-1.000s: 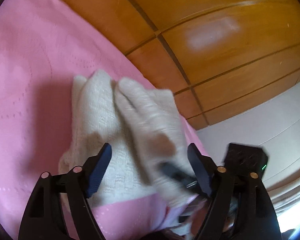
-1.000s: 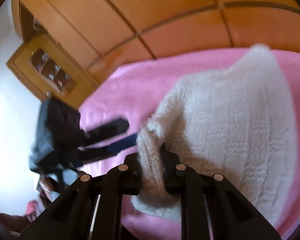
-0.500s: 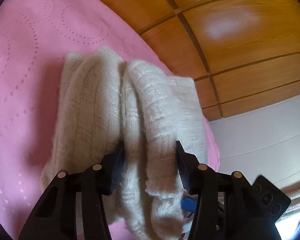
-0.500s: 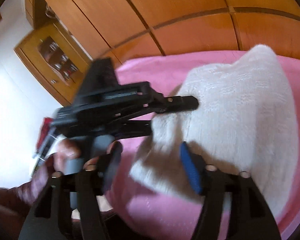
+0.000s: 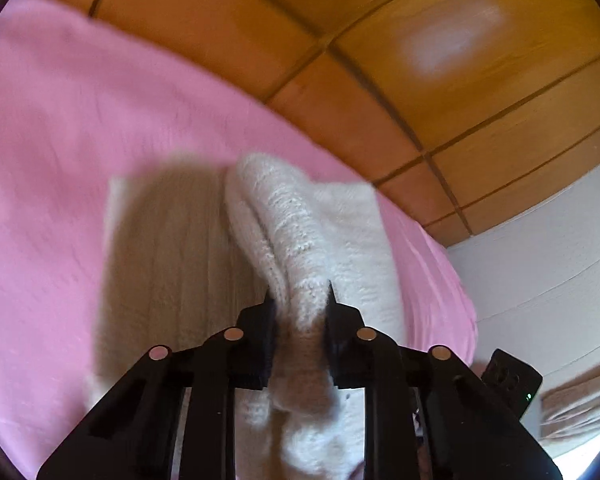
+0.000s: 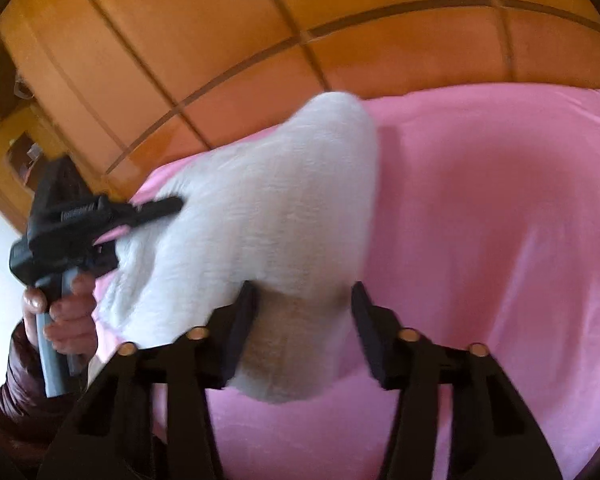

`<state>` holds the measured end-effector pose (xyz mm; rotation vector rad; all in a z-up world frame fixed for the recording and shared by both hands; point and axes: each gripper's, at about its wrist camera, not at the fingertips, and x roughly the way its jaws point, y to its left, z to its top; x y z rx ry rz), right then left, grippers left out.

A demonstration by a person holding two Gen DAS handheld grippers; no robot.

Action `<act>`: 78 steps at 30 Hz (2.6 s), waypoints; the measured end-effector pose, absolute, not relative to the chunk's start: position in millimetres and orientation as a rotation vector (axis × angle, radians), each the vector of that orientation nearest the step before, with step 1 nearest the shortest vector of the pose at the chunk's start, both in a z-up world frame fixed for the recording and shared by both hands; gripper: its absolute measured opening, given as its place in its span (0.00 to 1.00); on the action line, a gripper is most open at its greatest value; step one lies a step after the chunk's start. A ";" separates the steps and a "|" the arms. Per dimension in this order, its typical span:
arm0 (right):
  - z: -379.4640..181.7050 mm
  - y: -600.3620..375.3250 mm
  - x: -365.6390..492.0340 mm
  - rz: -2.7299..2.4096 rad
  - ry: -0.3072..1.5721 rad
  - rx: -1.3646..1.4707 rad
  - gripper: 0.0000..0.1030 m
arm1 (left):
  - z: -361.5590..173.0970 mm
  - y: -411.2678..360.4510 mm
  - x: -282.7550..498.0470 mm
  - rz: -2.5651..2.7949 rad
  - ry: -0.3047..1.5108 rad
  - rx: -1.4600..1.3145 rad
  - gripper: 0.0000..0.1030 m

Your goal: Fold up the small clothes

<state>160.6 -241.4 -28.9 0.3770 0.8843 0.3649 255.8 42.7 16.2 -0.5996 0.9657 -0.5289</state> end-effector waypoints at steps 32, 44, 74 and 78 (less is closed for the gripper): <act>0.4 -131.1 292.2 0.373 0.892 0.110 0.66 | -2.4 54.4 211.1 -0.090 0.825 -0.108 0.59; -32.4 -140.3 279.5 0.391 0.833 0.098 0.98 | -8.1 54.8 207.5 -0.082 0.816 -0.096 0.68; -81.6 -188.2 295.2 0.685 1.047 0.500 0.98 | -65.6 121.3 231.1 -0.455 0.936 -0.570 0.75; -79.3 -179.8 295.1 0.655 1.055 0.465 0.86 | -69.1 117.8 225.6 -0.556 0.939 -0.642 0.46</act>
